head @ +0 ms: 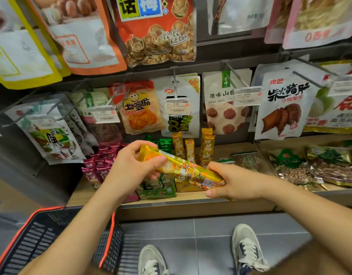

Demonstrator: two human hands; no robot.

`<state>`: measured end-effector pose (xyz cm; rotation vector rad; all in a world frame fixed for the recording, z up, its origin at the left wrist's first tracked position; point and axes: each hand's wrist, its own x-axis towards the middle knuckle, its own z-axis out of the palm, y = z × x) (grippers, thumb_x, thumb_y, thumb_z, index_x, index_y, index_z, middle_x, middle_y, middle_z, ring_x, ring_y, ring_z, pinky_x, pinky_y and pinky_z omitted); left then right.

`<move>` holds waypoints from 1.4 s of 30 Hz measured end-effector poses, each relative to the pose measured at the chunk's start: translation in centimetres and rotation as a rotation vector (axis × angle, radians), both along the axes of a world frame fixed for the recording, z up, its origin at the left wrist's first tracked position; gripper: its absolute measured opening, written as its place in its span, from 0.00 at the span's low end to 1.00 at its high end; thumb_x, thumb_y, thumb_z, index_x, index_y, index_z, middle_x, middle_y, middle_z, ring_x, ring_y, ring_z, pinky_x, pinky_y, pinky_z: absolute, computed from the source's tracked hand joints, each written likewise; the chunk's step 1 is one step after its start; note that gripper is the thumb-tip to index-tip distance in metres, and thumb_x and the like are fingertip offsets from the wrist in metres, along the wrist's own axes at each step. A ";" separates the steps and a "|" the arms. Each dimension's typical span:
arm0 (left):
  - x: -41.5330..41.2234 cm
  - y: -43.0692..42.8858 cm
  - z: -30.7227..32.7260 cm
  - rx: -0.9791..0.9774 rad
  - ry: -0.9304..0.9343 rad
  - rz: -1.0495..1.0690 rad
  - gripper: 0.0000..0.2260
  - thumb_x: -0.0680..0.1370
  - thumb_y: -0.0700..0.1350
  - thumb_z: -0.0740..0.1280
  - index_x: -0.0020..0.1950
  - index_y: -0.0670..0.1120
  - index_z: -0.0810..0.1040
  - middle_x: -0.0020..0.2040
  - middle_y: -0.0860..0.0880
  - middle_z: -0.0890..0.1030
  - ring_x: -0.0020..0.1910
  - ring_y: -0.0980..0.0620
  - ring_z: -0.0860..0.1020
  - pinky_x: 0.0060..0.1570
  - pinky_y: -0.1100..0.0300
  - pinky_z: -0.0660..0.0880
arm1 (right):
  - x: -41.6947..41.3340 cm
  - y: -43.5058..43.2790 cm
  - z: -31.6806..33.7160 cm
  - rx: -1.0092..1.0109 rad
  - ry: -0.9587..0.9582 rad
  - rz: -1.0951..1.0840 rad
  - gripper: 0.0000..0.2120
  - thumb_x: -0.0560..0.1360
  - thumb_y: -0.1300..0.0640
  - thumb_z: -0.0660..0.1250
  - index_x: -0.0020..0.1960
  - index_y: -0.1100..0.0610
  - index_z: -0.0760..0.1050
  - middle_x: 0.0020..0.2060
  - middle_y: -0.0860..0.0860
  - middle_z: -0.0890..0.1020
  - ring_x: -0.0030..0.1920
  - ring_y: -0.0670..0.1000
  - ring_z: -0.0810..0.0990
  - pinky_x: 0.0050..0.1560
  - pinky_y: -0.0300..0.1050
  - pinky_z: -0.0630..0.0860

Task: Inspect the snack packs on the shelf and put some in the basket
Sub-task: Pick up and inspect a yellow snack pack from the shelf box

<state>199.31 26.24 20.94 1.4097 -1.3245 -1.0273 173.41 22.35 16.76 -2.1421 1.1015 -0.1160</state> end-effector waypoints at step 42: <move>-10.7 -18.8 -23.8 0.356 -0.906 0.108 0.24 0.78 0.49 0.67 0.66 0.42 0.59 0.57 0.41 0.80 0.53 0.40 0.81 0.48 0.51 0.75 | 1.2 -14.1 -17.0 -0.203 -0.357 -0.763 0.22 0.72 0.50 0.74 0.55 0.42 0.63 0.42 0.44 0.80 0.42 0.48 0.80 0.42 0.42 0.72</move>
